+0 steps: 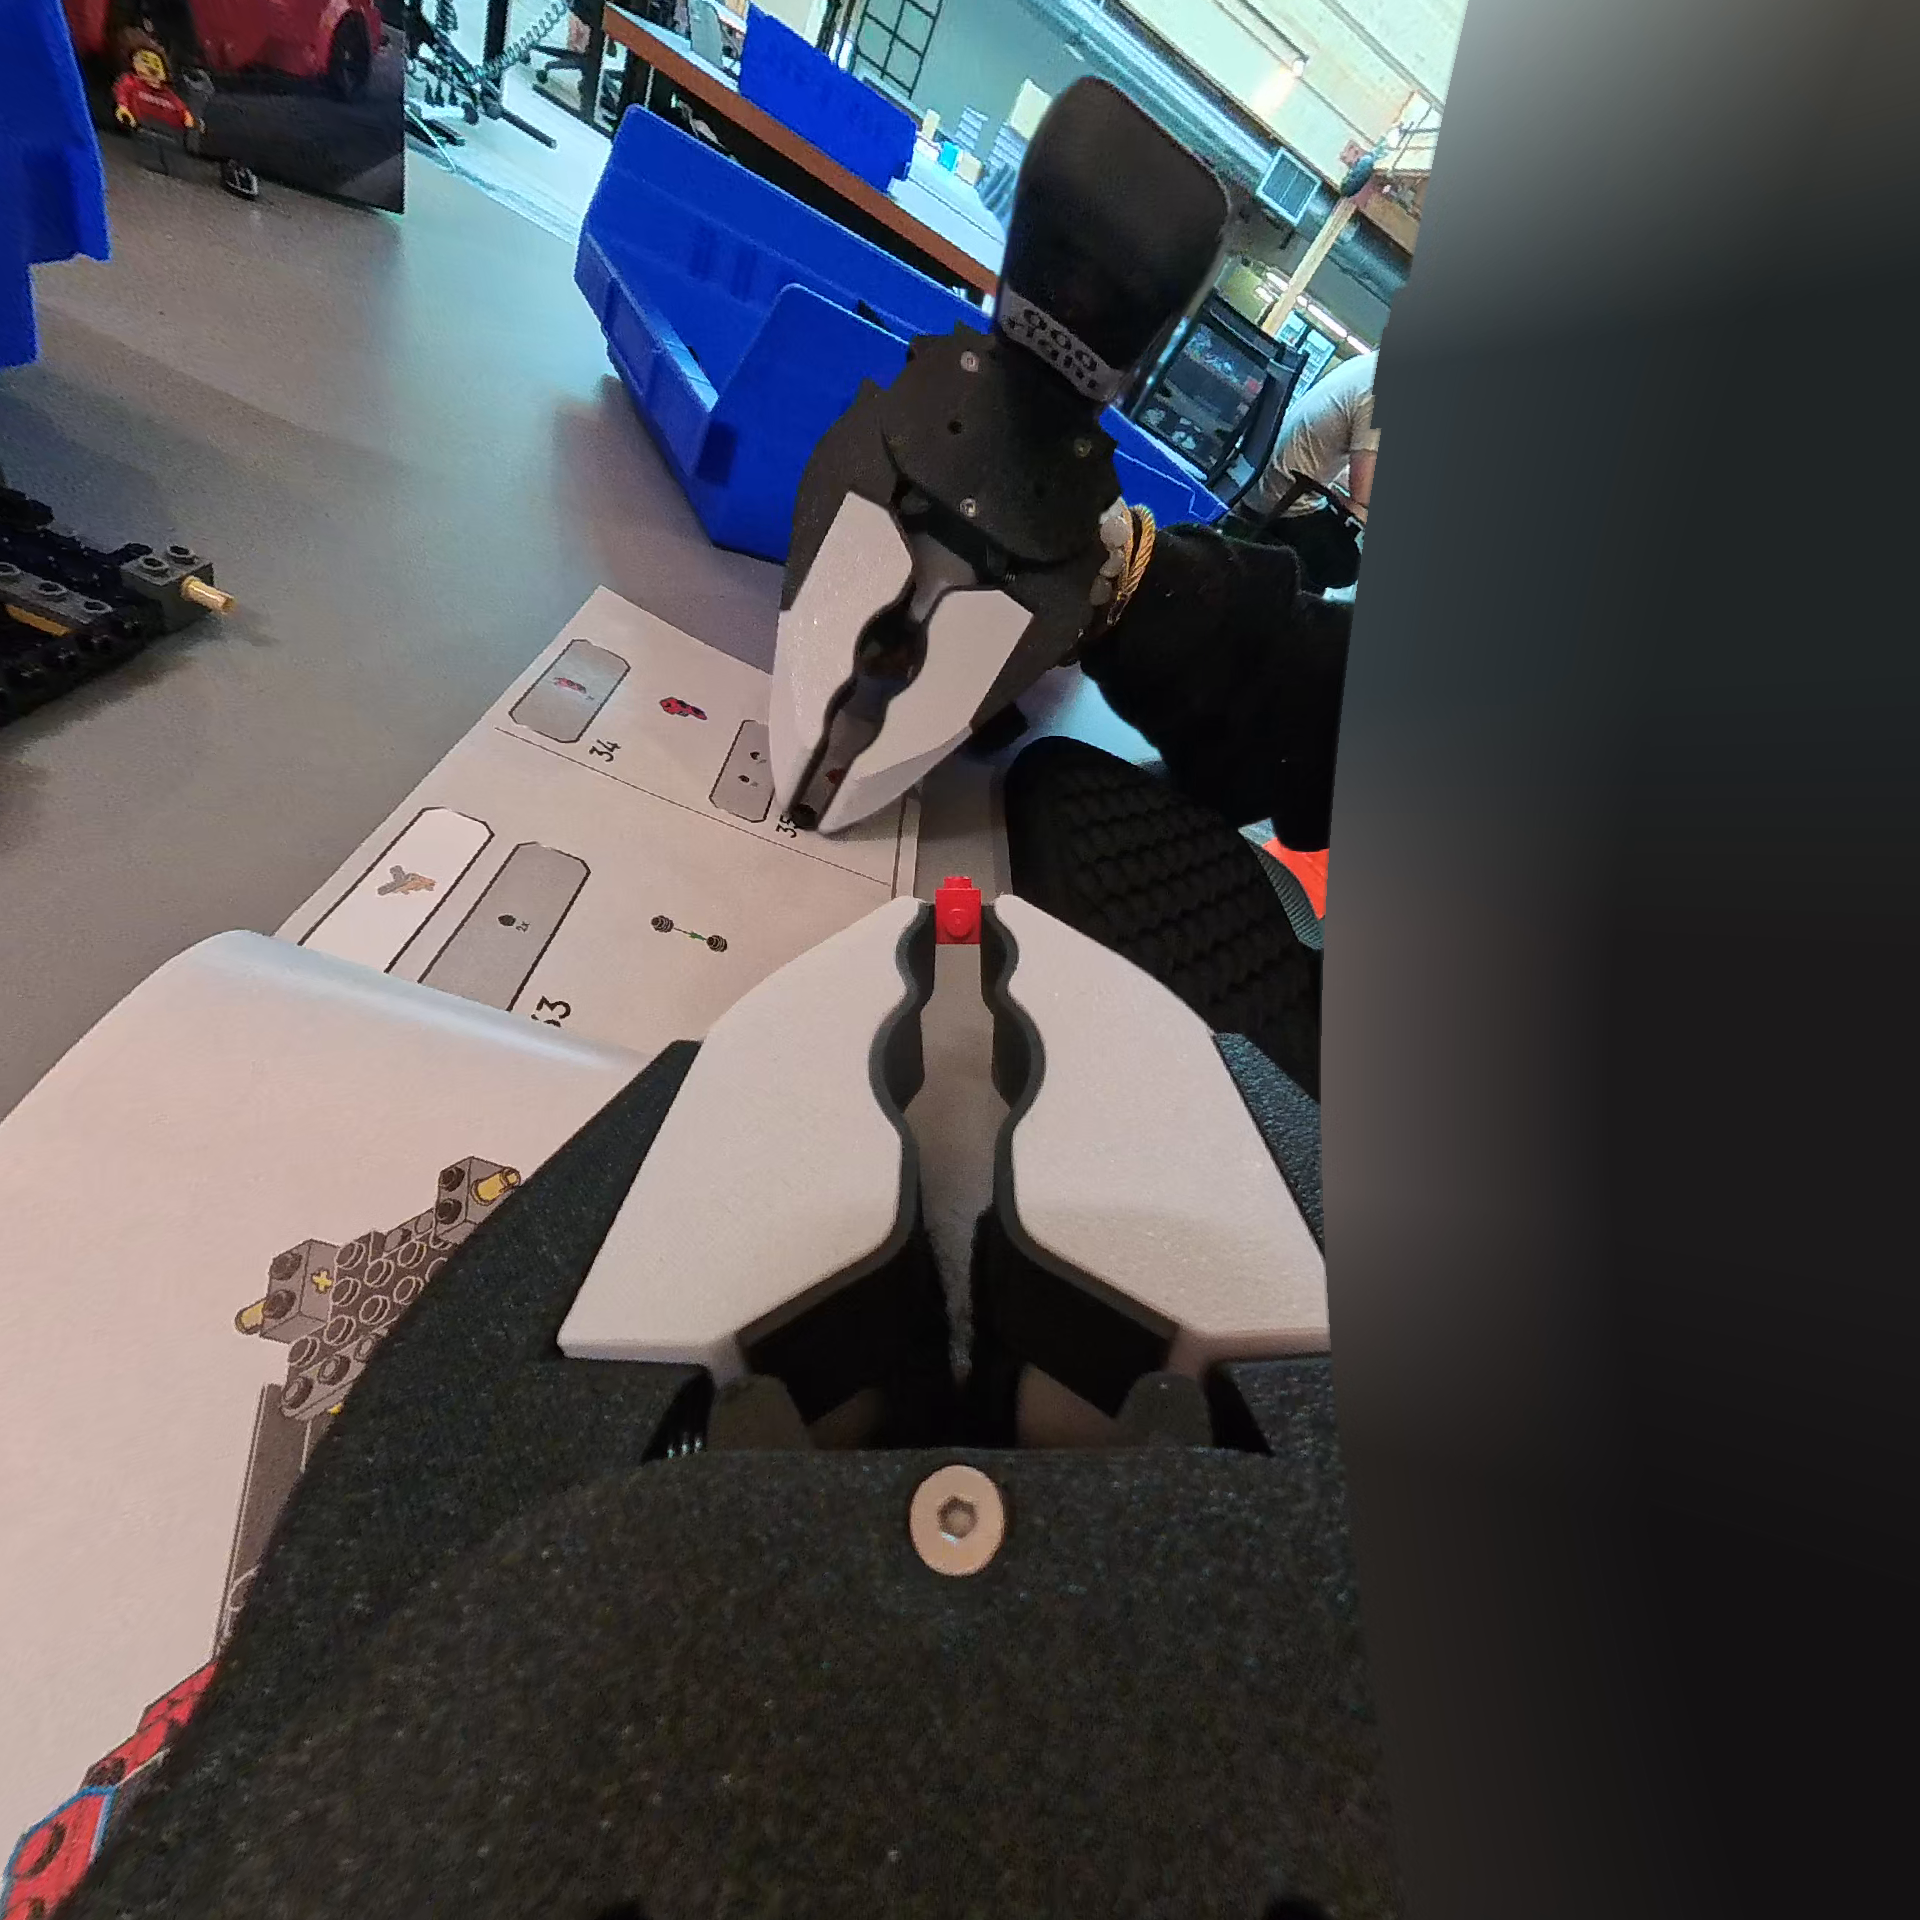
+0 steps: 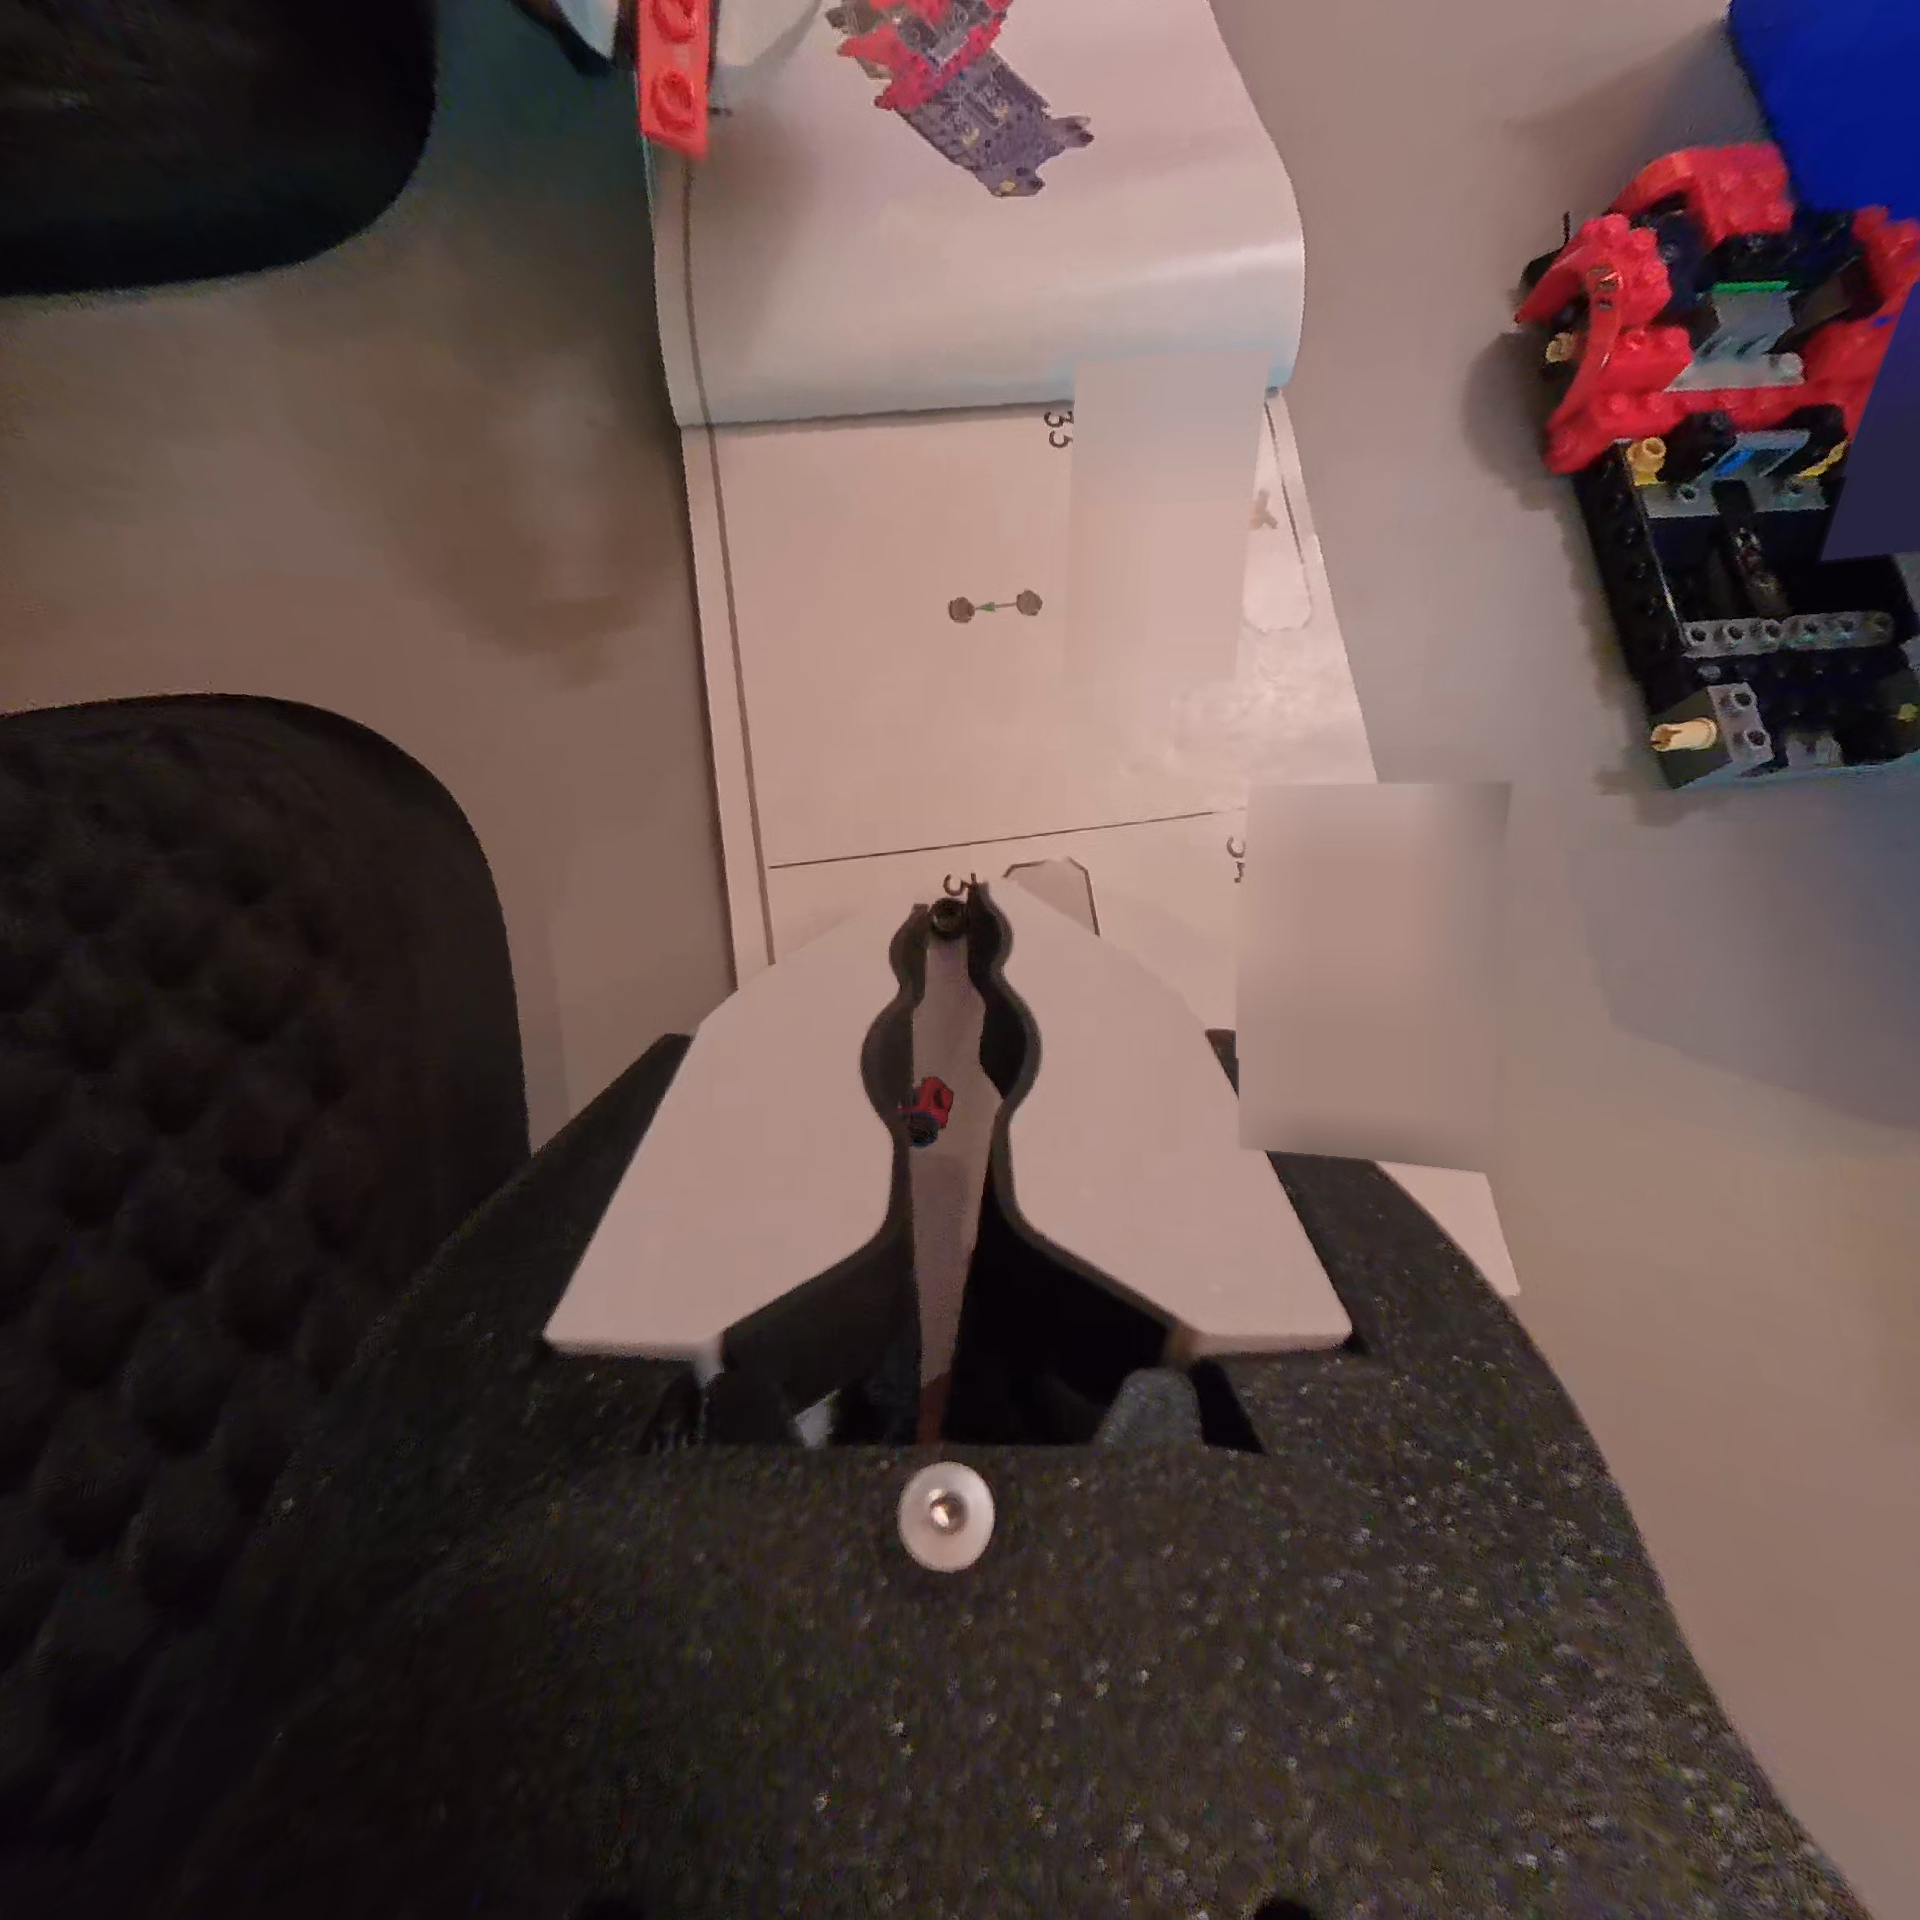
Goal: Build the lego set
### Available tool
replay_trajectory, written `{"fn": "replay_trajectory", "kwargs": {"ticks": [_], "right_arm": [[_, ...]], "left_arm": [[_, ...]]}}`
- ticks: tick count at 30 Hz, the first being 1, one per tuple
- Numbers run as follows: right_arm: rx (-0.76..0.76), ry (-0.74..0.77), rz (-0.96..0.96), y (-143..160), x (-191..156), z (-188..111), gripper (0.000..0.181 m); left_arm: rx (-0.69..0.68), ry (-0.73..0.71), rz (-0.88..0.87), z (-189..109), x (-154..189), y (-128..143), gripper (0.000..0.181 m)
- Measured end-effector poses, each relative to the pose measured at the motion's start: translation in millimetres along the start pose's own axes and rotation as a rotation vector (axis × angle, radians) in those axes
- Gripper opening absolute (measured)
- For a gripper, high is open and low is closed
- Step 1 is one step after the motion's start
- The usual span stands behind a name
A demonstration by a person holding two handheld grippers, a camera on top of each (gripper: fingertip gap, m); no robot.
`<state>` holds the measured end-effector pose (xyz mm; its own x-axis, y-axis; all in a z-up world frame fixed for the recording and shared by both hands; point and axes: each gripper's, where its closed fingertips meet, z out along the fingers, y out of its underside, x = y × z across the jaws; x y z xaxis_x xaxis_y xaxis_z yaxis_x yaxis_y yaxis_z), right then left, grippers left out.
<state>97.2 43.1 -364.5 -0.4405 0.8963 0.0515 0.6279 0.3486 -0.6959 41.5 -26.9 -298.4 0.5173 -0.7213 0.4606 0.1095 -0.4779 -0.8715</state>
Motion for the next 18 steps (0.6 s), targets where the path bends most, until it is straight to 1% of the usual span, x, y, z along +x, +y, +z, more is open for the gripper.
{"fn": "replay_trajectory", "kwargs": {"ticks": [2, 4, 6, 7, 8, 9, 11, 12, 13, 14, 15, 16, 18], "right_arm": [[0.0, 0.009, -0.008, -1, 3, -1, 0.007], [0.028, 0.1, -0.043, -6, 14, -8, 0.006], [0.031, 0.229, -0.103, -9, 28, -16, 0.007], [0.019, 0.273, -0.131, -7, 31, -18, 0.007], [0.028, 0.283, -0.126, -7, 31, -19, 0.007], [0.057, 0.251, -0.075, -7, 27, -17, 0.007], [0.138, 0.102, 0.129, -8, 15, -13, 0.008], [0.159, 0.033, 0.24, -6, 11, -12, 0.014], [0.159, 0.001, 0.327, -1, 12, -12, 0.02], [0.146, 0.011, 0.377, 6, 16, -13, 0.023], [0.12, 0.064, 0.39, 14, 23, -15, 0.023], [0.098, 0.127, 0.376, 20, 30, -18, 0.023], [0.101, 0.178, 0.33, 20, 33, -26, 0.021]], "left_arm": [[0.005, 0.001, -0.005, -1, 0, -1, 0.007], [0.009, 0.001, -0.007, -1, -1, -1, 0.007], [0.009, 0.001, -0.007, -1, 0, -1, 0.007], [0.007, 0.002, -0.006, -1, 0, -1, 0.007], [0.005, 0.002, -0.005, 0, 0, -1, 0.007], [0.002, 0.002, -0.004, 0, 0, 0, 0.007], [-0.001, 0.002, 0.0, 0, 0, 0, 0.007], [-0.002, 0.001, 0.001, 0, 0, 0, 0.007], [-0.002, 0.002, 0.002, 0, 0, 0, 0.007], [-0.002, 0.002, 0.002, 0, 1, 0, 0.007], [-0.002, 0.002, 0.002, 0, 1, 0, 0.007], [-0.002, 0.002, 0.002, 0, 1, 0, 0.007], [-0.001, 0.002, 0.001, 0, 1, 0, 0.007]]}}
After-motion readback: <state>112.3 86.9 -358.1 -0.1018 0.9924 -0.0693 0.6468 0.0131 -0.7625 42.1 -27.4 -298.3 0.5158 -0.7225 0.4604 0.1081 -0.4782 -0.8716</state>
